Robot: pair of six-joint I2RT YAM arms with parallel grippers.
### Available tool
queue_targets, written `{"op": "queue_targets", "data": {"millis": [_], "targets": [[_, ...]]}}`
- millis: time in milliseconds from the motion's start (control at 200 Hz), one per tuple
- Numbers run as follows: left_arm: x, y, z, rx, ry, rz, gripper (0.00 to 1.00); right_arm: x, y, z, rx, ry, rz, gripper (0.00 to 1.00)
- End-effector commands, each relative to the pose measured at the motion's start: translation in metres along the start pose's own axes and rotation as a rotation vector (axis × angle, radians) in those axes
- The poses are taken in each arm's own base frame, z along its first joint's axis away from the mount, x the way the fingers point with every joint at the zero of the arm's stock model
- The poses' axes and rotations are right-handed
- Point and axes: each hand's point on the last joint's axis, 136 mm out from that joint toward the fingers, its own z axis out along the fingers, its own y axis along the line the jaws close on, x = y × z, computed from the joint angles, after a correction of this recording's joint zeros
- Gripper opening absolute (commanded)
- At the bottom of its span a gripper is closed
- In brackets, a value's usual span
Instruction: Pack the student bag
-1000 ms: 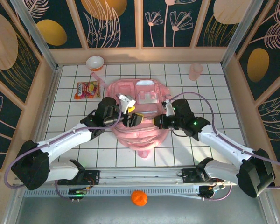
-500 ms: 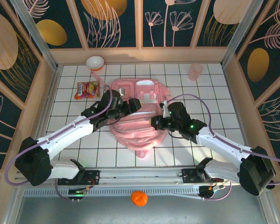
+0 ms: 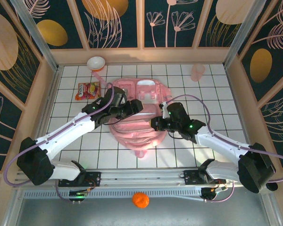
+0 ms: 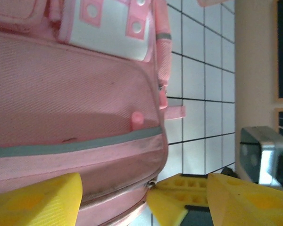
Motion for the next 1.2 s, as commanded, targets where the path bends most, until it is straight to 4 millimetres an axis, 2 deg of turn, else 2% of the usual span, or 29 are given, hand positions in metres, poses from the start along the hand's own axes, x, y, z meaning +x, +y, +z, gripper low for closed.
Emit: {"op": "queue_targets", "data": {"millis": [0, 200, 325, 440, 540, 651, 711, 751, 931, 1001, 1196], "targets": [[0.012, 0.003, -0.003, -0.045, 0.075, 0.05, 0.69, -0.023, 0.021, -0.003, -0.052, -0.066, -0.052, 0.0], [0.003, -0.001, -0.013, -0.045, 0.023, -0.025, 0.68, -0.032, 0.022, -0.005, -0.046, -0.118, -0.003, 0.0], [0.0, 0.0, -0.014, -0.054, 0.001, -0.13, 0.67, -0.029, 0.03, -0.002, -0.049, -0.128, 0.006, 0.0], [0.001, 0.011, -0.017, -0.076, -0.031, -0.265, 0.67, -0.026, 0.039, 0.002, -0.065, -0.132, -0.004, 0.0], [0.007, 0.017, -0.016, -0.055, -0.034, -0.378, 0.67, -0.024, 0.046, 0.008, -0.09, -0.126, -0.007, 0.0], [0.014, 0.033, -0.016, -0.08, -0.039, -0.498, 0.66, -0.023, 0.055, 0.015, -0.115, -0.112, -0.019, 0.0], [0.018, 0.034, -0.017, -0.073, -0.031, -0.563, 0.65, -0.023, 0.059, 0.019, -0.118, -0.105, -0.027, 0.0], [0.025, 0.045, -0.013, -0.093, -0.021, -0.593, 0.65, -0.022, 0.061, 0.022, -0.114, -0.099, -0.028, 0.0], [0.036, 0.059, -0.006, -0.116, -0.001, -0.644, 0.65, -0.023, 0.066, 0.03, -0.121, -0.097, -0.033, 0.0], [0.038, 0.061, 0.001, -0.107, 0.007, -0.663, 0.64, -0.022, 0.068, 0.03, -0.131, -0.094, -0.041, 0.0], [0.027, 0.055, 0.015, -0.083, -0.018, -0.663, 0.56, -0.012, 0.072, 0.031, -0.151, -0.059, -0.068, 0.0]]}}
